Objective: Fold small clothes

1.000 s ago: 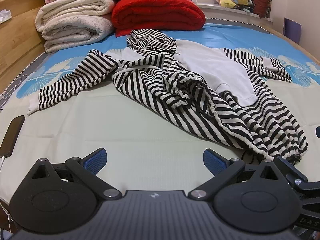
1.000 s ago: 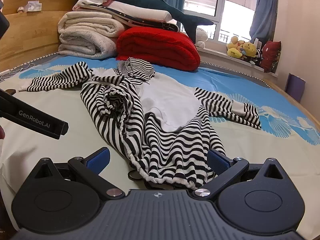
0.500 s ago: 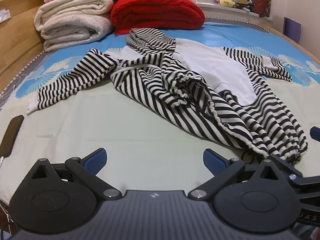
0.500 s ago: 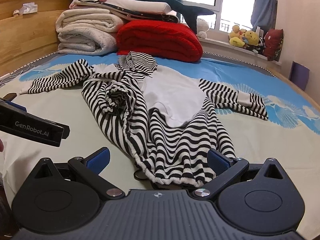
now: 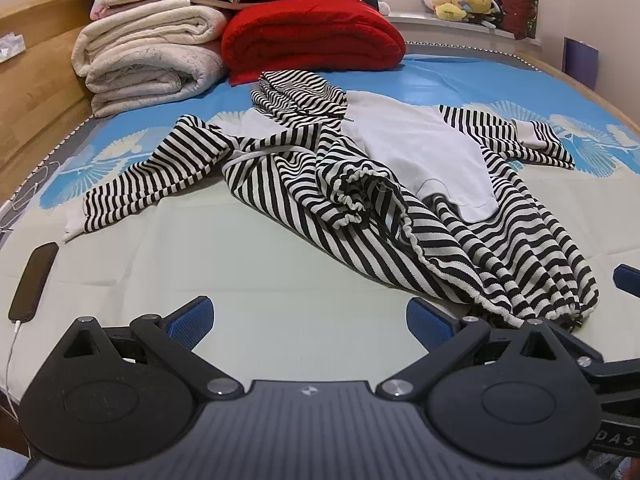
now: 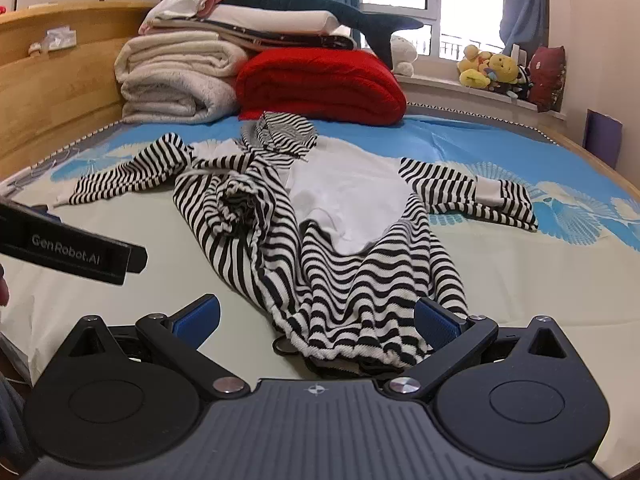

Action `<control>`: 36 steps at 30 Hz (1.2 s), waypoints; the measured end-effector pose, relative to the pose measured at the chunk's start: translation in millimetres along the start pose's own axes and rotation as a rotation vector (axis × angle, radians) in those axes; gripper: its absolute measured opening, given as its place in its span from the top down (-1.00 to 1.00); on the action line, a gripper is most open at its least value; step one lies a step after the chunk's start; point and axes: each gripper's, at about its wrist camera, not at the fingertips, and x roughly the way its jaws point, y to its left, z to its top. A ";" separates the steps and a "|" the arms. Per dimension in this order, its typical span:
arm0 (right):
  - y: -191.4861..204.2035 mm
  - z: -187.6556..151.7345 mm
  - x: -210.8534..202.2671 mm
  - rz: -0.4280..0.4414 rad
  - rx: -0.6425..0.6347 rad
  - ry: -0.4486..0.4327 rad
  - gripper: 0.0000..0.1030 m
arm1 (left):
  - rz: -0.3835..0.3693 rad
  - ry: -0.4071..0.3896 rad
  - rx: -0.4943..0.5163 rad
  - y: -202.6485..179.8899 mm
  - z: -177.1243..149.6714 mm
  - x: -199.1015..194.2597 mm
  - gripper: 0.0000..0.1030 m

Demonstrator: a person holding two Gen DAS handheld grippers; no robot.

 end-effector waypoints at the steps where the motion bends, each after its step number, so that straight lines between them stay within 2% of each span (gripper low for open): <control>1: -1.4 0.3 -1.9 0.002 0.003 -0.004 -0.98 | 0.004 0.002 -0.003 -0.7 1.2 -0.8 -0.99; 6: -10.1 -1.9 -9.3 0.021 0.031 0.011 -0.98 | -0.034 0.042 -0.018 2.4 17.8 3.7 -0.99; 9: -22.5 -1.1 -14.1 0.037 0.063 0.026 -0.98 | -0.065 0.074 -0.084 16.7 36.2 11.4 -0.99; 12: -46.6 9.6 -16.4 0.020 0.112 0.018 -0.98 | -0.072 0.086 -0.167 31.0 57.0 22.4 -0.99; 16: -87.4 34.5 10.6 -0.033 0.162 0.036 -0.99 | -0.106 0.126 -0.192 28.9 91.3 57.5 -0.99; 17: -96.7 36.4 23.5 -0.044 0.180 0.061 -0.99 | -0.117 0.147 -0.195 25.1 100.7 70.4 -0.99; 19: -116.2 35.8 53.9 -0.072 0.248 0.187 -0.97 | -0.121 0.175 -0.200 18.3 116.3 95.2 -0.99; 21: -135.0 29.9 69.4 -0.105 0.364 0.280 -0.92 | -0.057 0.157 -0.231 12.4 128.4 118.5 -0.99; 22: -142.2 27.2 71.4 -0.126 0.412 0.293 -0.92 | -0.030 0.141 -0.253 10.6 132.8 128.3 -0.99; 24: -155.3 22.4 71.8 -0.139 0.487 0.294 -0.92 | -0.040 0.136 -0.279 8.4 142.0 149.3 -0.99; 26: -165.3 18.4 75.5 -0.126 0.528 0.313 -0.92 | -0.063 0.182 -0.283 6.7 148.8 172.8 -0.99; 29: -168.9 14.0 80.7 -0.220 0.519 0.317 -0.92 | -0.044 0.302 -0.266 0.1 147.9 207.3 -0.99; 31: -170.2 15.7 86.0 -0.224 0.530 0.331 -0.92 | -0.022 0.357 -0.254 -4.4 140.5 220.3 -0.98; 33: -167.3 12.6 93.9 -0.160 0.555 0.376 -0.85 | -0.028 0.329 -0.235 -6.0 131.8 218.7 -0.65; 34: -161.6 9.3 99.9 -0.133 0.543 0.425 -0.54 | -0.031 0.297 -0.195 -6.3 128.7 214.1 0.08; 35: -157.1 7.3 104.0 -0.121 0.523 0.458 -0.22 | -0.008 0.286 -0.160 -5.9 128.1 209.5 0.56; 36: -153.3 5.4 106.1 -0.113 0.504 0.473 0.47 | 0.013 0.277 -0.155 -1.0 127.4 202.5 0.62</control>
